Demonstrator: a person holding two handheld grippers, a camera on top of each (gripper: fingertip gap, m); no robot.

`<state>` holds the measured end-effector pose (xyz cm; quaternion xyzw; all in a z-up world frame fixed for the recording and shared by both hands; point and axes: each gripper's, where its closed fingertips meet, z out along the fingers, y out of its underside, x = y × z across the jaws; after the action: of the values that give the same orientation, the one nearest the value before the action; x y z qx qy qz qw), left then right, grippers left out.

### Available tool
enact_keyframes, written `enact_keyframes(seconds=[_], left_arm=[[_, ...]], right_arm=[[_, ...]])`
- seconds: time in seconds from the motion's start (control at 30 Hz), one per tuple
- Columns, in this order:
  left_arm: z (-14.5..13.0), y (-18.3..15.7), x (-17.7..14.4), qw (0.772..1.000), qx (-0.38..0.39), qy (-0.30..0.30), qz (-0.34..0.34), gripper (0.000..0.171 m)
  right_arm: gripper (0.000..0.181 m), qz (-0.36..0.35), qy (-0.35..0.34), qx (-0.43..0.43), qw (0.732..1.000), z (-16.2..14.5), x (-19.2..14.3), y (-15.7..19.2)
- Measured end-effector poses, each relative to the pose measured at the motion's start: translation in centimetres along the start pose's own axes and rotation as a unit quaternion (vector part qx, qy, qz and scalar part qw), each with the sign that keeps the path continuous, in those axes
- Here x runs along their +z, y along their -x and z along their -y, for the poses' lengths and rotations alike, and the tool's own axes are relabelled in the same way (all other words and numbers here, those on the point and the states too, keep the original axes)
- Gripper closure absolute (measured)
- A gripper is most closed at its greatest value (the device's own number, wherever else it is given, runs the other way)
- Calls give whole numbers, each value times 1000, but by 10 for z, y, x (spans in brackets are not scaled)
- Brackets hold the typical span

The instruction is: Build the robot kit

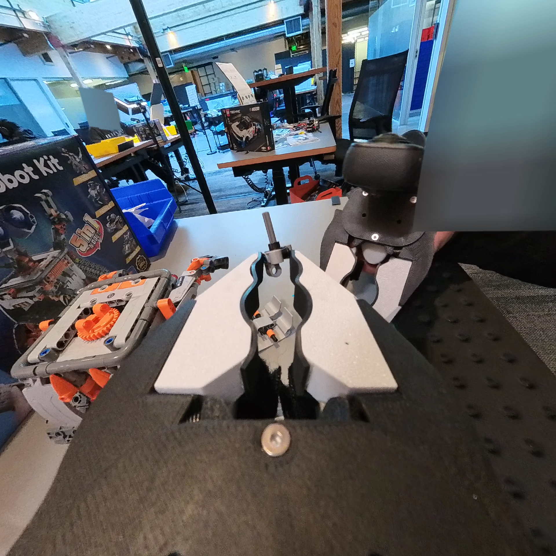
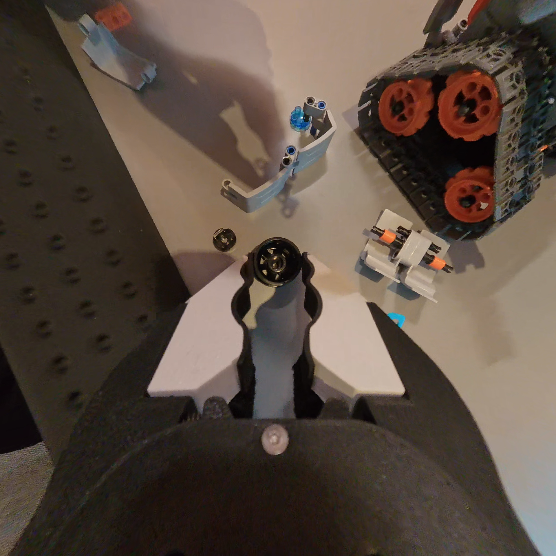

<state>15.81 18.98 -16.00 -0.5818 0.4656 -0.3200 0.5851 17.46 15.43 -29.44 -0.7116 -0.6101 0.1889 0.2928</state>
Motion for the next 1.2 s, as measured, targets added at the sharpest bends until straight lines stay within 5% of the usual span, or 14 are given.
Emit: enact_keyframes(seconds=[0.33, 0.53, 0.8, 0.9, 1.07, 1.2], left_arm=[[-5, -2, 3, 1000, -1, 5, -6, 157], [-8, -5, 5, 1000, 3, 10, -8, 157], [-11, -4, 6, 1000, 2, 14, -6, 157], [-11, -4, 6, 1000, 5, 15, -6, 157], [-11, -4, 6, 1000, 6, 17, -6, 157], [-12, -4, 7, 1000, 4, 18, -6, 157]], right_arm=[[147, 128, -30, 93, 987, -1, -8, 13], [136, 54, -17, 55, 997, -2, -17, -6], [156, -35, 19, -117, 992, 1, -14, 7], [178, -55, 41, -123, 990, -6, -8, 1], [180, -36, 23, -102, 994, -3, -7, 2], [181, 59, -70, -23, 996, 19, -23, 15]])
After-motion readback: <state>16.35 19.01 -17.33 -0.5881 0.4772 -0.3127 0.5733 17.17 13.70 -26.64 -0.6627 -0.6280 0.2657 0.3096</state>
